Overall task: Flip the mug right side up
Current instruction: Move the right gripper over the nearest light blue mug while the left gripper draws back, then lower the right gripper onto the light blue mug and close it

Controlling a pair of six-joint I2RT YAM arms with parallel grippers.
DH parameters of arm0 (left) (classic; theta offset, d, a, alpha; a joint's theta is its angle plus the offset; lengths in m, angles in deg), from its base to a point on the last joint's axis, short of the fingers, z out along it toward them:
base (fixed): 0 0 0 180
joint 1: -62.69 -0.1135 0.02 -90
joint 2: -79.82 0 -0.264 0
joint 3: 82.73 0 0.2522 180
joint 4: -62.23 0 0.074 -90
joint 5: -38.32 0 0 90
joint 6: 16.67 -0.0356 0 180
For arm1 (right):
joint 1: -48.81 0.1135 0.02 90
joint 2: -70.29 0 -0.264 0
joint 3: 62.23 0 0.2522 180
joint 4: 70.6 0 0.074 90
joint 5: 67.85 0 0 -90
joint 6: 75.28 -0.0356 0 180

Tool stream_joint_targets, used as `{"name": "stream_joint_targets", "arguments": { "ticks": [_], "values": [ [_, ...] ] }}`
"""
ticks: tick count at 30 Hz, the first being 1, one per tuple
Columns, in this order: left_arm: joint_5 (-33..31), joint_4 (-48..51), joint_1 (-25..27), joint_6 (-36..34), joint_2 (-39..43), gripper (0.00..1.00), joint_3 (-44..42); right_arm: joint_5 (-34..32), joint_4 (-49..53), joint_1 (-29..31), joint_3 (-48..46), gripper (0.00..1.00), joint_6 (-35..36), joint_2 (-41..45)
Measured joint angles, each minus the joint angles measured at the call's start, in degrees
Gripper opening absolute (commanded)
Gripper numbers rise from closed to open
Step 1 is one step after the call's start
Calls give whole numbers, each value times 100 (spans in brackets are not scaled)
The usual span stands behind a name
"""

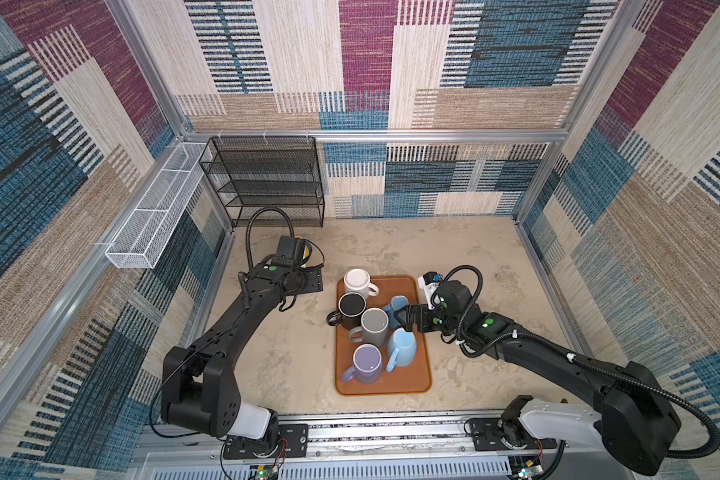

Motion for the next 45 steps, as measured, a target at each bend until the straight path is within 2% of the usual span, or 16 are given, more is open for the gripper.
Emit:
{"name": "stream_joint_targets", "arguments": {
  "ticks": [9,18,25,32,35,40,45],
  "values": [
    [-9,52,0,24,133,73,-9,-1027,782,955,-22,100,-680,286],
    [-15,151,0,24,293,73,2,-1545,1226,1620,162,100,-1040,-162],
    [-28,214,0,24,369,74,2,-1655,1659,1836,240,99,-1104,-350],
    [-26,240,0,22,369,74,2,-1805,2321,1860,122,94,-1187,74],
    [-22,240,0,24,367,74,2,-1862,2562,1856,57,88,-1246,162],
    [-4,240,0,24,365,74,2,-1906,2791,1856,11,68,-1274,264],
    [46,240,0,24,365,74,2,-1926,2986,1858,105,58,-1241,214]
  ]
}}
